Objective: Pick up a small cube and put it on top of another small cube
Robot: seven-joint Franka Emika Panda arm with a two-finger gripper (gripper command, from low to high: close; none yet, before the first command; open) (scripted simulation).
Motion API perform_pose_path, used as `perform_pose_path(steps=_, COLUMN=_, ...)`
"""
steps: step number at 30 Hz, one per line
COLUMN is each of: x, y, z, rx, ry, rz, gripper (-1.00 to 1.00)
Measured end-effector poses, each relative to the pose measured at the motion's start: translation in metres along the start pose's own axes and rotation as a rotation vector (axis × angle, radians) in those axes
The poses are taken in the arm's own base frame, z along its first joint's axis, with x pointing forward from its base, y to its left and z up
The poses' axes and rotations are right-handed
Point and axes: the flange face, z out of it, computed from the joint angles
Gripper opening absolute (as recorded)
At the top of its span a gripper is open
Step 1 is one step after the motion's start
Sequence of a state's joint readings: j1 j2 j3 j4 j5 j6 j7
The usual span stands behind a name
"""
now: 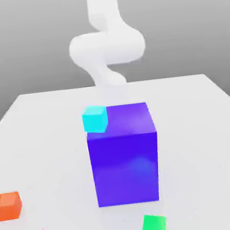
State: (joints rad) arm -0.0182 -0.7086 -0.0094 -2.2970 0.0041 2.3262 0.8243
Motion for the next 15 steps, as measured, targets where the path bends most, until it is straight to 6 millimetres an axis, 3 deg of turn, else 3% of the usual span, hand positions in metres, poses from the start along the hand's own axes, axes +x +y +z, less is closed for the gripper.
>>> perform_pose_path(steps=7, x=0.025, y=0.03, z=0.124, rx=-0.153, ry=-0.091, rz=0.148, gripper=0.0)
perform_pose_path(steps=15, x=0.033, y=0.098, z=0.255, rx=-0.333, ry=-0.175, rz=0.319, gripper=0.0)
